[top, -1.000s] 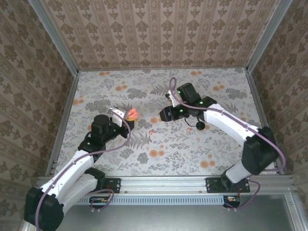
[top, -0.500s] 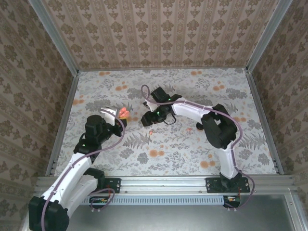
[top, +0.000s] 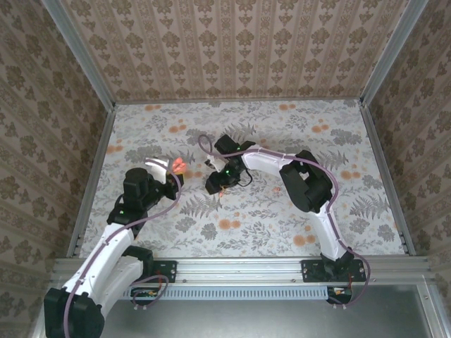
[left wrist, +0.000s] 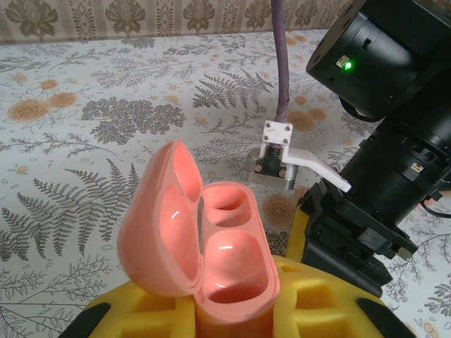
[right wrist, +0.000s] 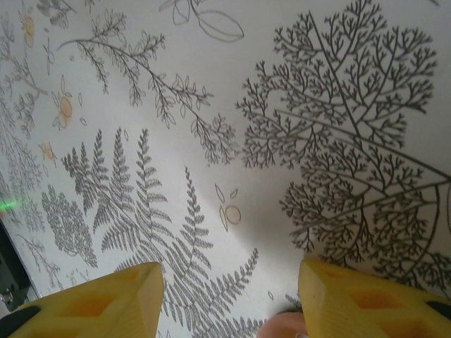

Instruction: Insert the wireless bluetooth earbuds into the charging case

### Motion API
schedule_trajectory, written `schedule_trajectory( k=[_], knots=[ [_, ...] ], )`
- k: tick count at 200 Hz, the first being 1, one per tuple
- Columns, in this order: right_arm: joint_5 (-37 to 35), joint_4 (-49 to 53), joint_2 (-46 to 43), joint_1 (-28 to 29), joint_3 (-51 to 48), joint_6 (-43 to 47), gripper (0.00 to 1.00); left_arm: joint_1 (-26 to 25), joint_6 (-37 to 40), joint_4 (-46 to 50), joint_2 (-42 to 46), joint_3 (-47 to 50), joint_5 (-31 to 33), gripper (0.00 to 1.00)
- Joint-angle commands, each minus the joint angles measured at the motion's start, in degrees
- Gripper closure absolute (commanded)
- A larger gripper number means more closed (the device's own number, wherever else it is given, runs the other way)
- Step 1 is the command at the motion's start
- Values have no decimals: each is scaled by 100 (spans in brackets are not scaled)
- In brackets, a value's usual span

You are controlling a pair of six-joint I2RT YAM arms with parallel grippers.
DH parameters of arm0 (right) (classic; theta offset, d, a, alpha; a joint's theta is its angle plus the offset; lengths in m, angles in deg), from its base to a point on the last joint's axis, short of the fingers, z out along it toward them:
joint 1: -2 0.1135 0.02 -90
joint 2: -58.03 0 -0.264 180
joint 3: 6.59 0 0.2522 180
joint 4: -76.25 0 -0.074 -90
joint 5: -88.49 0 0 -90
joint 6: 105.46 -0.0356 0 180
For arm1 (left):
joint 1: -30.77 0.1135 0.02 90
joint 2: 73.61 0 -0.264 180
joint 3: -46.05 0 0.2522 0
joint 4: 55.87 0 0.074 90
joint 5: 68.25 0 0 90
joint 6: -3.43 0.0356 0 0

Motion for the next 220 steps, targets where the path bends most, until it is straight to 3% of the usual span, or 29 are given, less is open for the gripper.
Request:
schedule_trajectory(
  k=[1, 100, 175, 220],
  knots=[
    [-185, 770, -57, 15, 100, 353, 46, 55, -95, -36, 0, 30, -115, 84],
    [-246, 1609, -403, 76, 57, 309, 48, 87, -148, -105, -105, 23, -231, 84],
    [-1851, 1781, -641, 373, 469, -702, 49, 97, -175, -7, -26, 1, -159, 84],
    [-2229, 1949, -355, 508, 776, -744, 51, 104, -184, 135, 5, -21, -81, 84]
  ],
)
